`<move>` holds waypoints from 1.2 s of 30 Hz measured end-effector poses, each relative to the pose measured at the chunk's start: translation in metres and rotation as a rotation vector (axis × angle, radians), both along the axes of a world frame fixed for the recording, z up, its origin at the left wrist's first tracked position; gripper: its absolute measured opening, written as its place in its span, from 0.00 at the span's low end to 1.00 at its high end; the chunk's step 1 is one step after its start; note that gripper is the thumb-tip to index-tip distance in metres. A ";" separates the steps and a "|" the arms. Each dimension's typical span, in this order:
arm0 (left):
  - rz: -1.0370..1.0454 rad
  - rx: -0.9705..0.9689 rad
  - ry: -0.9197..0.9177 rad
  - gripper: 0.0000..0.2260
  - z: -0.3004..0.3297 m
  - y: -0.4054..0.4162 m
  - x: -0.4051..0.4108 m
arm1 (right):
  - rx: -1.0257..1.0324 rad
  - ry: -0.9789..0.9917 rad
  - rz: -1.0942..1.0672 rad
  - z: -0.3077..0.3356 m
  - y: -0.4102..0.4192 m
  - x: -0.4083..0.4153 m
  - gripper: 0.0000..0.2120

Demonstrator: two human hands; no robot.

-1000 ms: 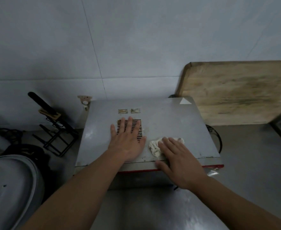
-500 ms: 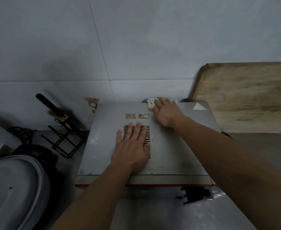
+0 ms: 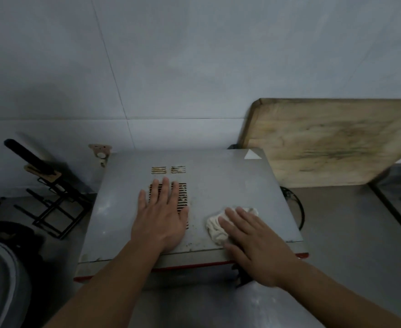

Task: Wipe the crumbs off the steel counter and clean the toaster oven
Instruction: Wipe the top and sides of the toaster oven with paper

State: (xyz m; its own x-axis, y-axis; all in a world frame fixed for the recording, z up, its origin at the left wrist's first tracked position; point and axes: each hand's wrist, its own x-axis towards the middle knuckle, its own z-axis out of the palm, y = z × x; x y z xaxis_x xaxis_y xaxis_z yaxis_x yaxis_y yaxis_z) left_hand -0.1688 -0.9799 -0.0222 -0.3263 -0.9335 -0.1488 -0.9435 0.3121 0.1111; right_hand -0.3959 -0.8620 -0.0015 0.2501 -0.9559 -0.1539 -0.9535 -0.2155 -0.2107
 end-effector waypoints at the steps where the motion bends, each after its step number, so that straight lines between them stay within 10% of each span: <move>1: -0.001 0.002 -0.002 0.31 0.000 0.000 0.000 | -0.001 -0.001 -0.020 0.000 -0.013 -0.004 0.31; 10: 0.001 -0.026 0.020 0.31 -0.004 -0.001 0.001 | 0.053 0.070 -0.356 -0.012 -0.218 -0.053 0.40; 25: -0.002 0.002 -0.021 0.31 0.001 0.001 -0.001 | -0.043 0.010 -0.194 -0.012 0.036 -0.034 0.32; 36: 0.006 -0.016 -0.022 0.30 -0.003 -0.001 -0.001 | -0.032 0.096 -0.296 -0.009 -0.173 -0.093 0.38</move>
State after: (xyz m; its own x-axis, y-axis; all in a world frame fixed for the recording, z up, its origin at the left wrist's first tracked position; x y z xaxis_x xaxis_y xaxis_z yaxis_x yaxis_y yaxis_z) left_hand -0.1695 -0.9808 -0.0249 -0.3174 -0.9377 -0.1412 -0.9476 0.3078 0.0854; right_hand -0.4892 -1.0353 -0.0107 -0.0541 -0.9898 -0.1316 -0.9910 0.0693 -0.1143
